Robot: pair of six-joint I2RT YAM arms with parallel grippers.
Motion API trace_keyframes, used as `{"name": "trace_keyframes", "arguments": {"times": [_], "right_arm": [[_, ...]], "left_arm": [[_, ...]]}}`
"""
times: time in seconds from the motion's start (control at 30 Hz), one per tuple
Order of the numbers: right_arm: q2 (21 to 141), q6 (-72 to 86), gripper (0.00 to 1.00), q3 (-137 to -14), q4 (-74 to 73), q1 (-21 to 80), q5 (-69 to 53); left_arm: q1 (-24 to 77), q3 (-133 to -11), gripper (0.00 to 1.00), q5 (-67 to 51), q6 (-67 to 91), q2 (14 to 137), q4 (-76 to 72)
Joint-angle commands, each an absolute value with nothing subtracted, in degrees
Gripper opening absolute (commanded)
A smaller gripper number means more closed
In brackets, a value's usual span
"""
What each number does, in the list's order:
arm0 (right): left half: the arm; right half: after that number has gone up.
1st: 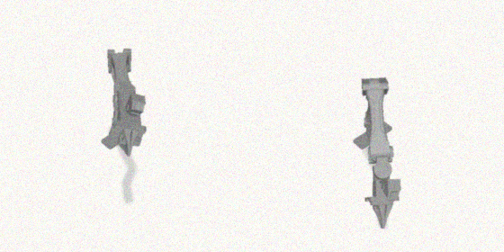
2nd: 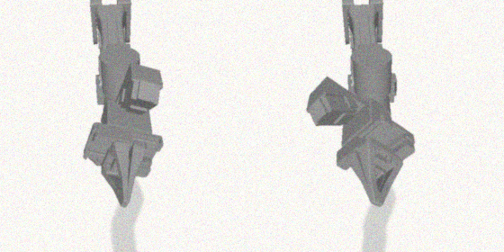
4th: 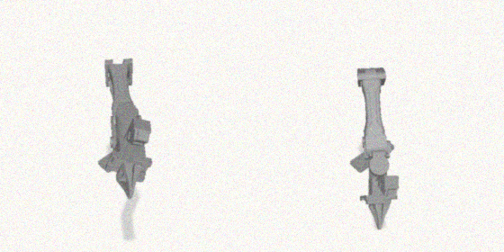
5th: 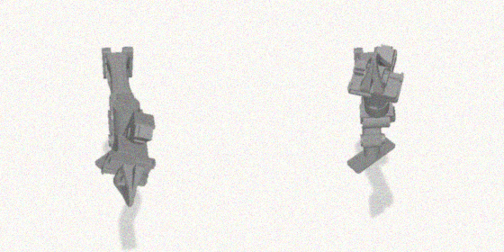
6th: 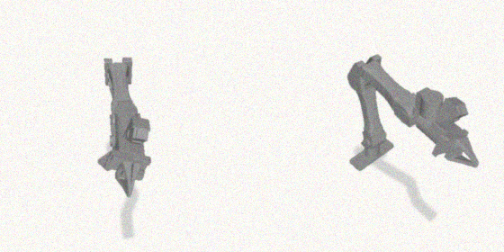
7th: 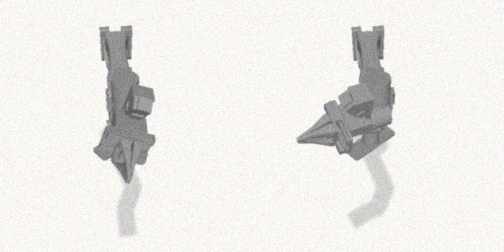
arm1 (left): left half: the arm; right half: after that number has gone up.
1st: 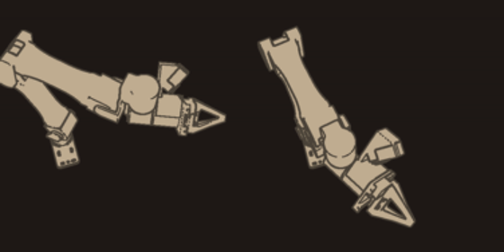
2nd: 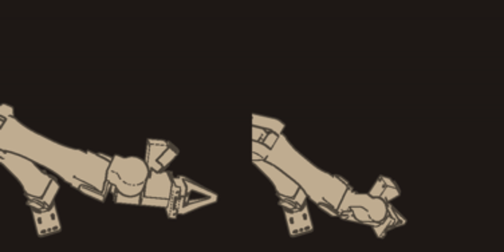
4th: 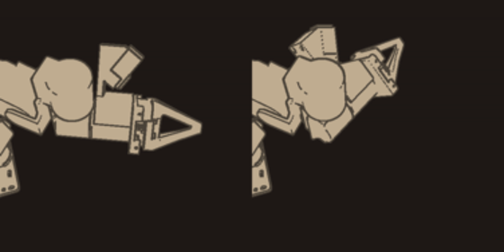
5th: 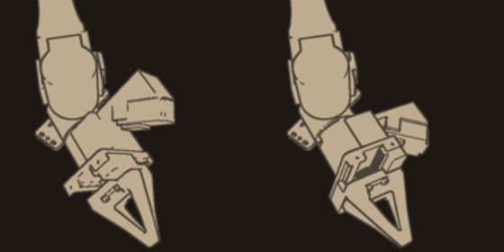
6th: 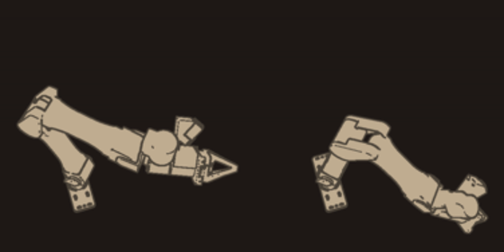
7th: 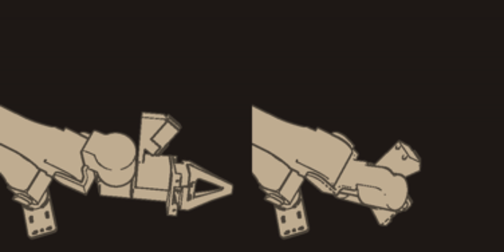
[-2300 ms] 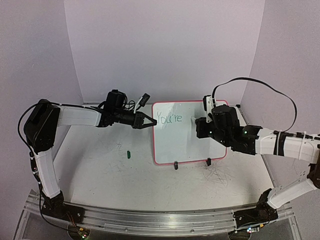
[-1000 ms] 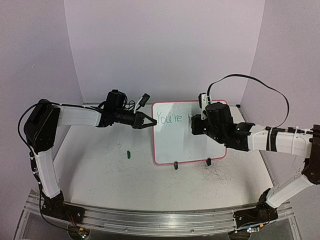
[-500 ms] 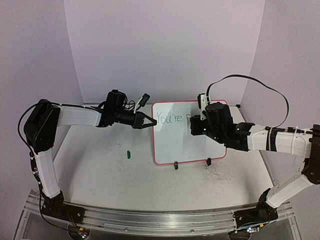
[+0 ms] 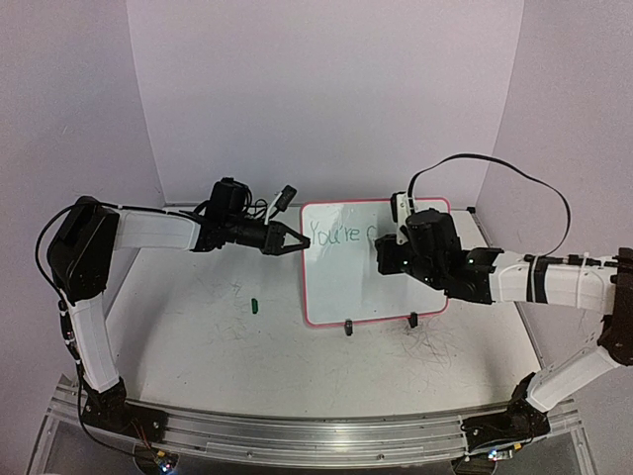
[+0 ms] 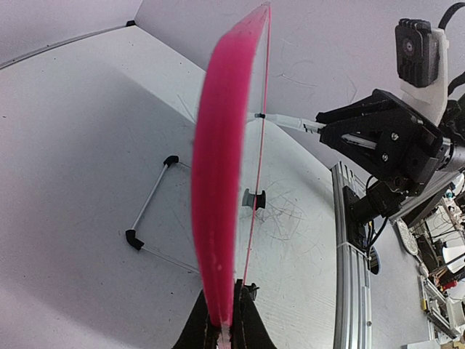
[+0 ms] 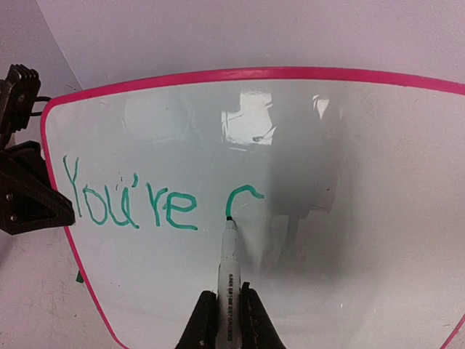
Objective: Write a sentence on the whiteboard
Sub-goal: Pick up the sentence from the whiteboard.
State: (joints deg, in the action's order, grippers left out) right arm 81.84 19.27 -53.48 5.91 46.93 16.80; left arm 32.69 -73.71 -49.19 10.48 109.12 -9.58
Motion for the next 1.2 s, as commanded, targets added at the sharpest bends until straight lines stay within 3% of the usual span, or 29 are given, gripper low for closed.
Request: {"name": "trace_keyframes", "arguments": {"times": [0.0, 0.33, 1.17], "right_arm": [[80.2, 20.1, 0.00, -52.5, 2.7, 46.5, 20.5], [75.2, 17.9, 0.00, -51.9, 9.6, 46.3, 16.3], [81.8, 15.8, 0.00, -58.2, 7.5, 44.5, 20.7]], "left_arm": [[32.5, -73.7, 0.00, -46.3, 8.2, 108.6, -8.6], [32.5, -73.7, 0.00, -46.3, 8.2, 108.5, -8.6], [32.5, -73.7, 0.00, -46.5, 8.2, 108.5, -8.6]]}}
